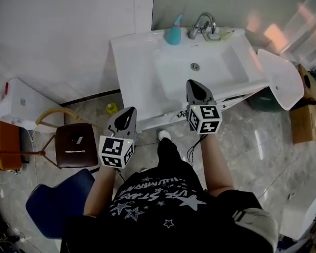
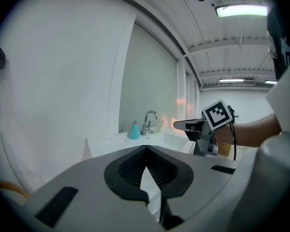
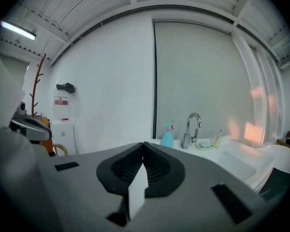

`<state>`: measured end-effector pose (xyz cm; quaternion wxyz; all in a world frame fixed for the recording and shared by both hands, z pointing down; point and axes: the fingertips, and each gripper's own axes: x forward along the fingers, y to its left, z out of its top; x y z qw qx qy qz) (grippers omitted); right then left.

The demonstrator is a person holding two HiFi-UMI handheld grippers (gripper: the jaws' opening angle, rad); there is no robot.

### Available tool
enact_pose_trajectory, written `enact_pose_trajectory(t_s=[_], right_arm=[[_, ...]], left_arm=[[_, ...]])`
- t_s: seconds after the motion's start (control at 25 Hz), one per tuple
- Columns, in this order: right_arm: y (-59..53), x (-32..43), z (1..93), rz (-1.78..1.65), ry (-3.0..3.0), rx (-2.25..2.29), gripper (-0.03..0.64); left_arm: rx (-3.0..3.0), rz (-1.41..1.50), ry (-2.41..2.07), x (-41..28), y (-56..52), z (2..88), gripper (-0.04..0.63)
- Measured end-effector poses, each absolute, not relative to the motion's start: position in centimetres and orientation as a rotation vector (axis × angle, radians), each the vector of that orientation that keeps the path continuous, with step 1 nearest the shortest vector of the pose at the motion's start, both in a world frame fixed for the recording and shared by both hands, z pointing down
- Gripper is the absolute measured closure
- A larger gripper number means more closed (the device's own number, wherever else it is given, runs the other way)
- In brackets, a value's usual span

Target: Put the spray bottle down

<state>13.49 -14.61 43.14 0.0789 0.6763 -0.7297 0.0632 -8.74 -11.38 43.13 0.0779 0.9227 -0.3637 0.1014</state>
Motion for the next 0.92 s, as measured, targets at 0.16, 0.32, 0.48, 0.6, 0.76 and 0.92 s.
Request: enact_pose_trajectory(t_s=[0.16, 0.32, 0.48, 0.6, 0.76, 0.92], right_arm=[[-9.6, 10.1, 44.5, 0.229, -2.174, 2.002, 0.605], [-5.2, 7.6, 45.1, 0.249, -2.159, 2.007, 0.604], [-1.2, 6.5, 45.2, 0.259, -2.131, 2.014, 0.605], [1.1, 6.5, 45.0, 0.255, -2.111, 2.017, 0.606], [3.3, 7.6, 44.8, 0.255, -2.088, 2.039, 0.606], [5.0, 8.8, 44.4, 0.264, -2.080, 2.057, 0.606]], left_arm=[[2.769, 0.314, -1.058, -11.6, -7.3, 43.9, 0.580], [2.766, 0.314, -1.024, -13.7, -4.3, 44.4, 0.580], [2.778, 0.331, -0.957, -14.1, -1.4, 45.1, 0.580], [2.787, 0.334, -0.925, -13.8, 0.1, 45.3, 0.580], [2.789, 0.330, -0.891, -12.8, 1.8, 45.4, 0.580], [2.795, 0.324, -0.864, -11.3, 3.4, 45.0, 0.580]])
